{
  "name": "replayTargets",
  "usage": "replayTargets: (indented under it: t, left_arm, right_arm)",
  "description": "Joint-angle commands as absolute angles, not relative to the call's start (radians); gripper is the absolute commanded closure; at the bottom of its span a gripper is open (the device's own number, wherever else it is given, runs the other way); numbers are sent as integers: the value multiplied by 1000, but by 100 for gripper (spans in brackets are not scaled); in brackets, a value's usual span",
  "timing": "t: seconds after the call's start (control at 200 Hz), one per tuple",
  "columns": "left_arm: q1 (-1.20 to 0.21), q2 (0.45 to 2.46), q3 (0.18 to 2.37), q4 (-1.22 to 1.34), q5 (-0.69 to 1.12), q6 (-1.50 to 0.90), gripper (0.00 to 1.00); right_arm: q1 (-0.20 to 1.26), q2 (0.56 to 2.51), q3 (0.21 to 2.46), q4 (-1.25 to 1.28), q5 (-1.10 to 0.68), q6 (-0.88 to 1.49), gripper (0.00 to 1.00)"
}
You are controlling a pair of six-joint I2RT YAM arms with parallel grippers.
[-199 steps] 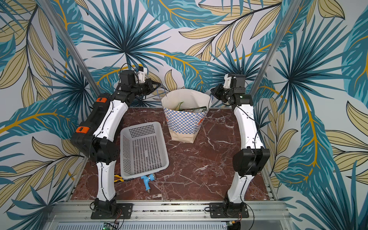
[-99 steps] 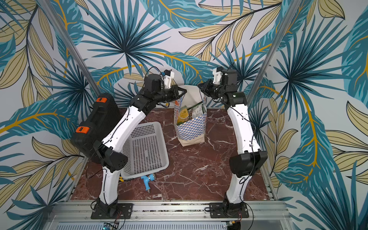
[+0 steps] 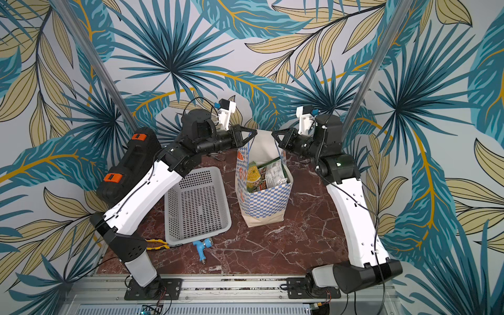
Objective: Place the condiment packets inside the bag
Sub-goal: Place the paper bag at the center of the board.
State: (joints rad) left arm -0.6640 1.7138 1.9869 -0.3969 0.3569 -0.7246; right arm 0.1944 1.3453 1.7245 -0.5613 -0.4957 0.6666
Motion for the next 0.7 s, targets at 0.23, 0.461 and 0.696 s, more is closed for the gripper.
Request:
replayTargets:
  t: [0.23,0.461,0.696]
  left_arm:
    - [-670,1530,1620,-80,306,-743,100]
    - [-670,1488,1587,-104,284,-713,100]
    - [-667,1433,1598,-140,276,-691,100]
  right_arm:
    - [263,1282,1522,-404,-524,681,100]
    - [340,1293,1499,-373,-494,689,100]
    - [388,1313,1527,-364,-476,692,100]
